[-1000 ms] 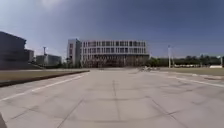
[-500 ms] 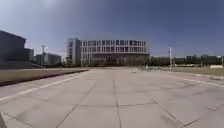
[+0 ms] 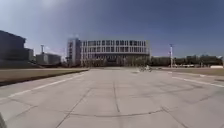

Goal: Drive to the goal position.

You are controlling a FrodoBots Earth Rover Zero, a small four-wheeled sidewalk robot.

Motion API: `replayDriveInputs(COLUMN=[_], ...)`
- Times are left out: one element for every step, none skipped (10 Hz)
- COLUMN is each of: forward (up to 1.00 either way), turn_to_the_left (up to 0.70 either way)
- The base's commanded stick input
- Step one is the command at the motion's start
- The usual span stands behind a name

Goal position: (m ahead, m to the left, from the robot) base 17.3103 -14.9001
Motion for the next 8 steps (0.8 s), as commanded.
replayDriveInputs(forward=[0.70,0.70,0.70,0.70,0.70,0.70,0.70,0.70], turn_to_the_left=[0.00,0.00,0.00,0.00,0.00,0.00,0.00,0.00])
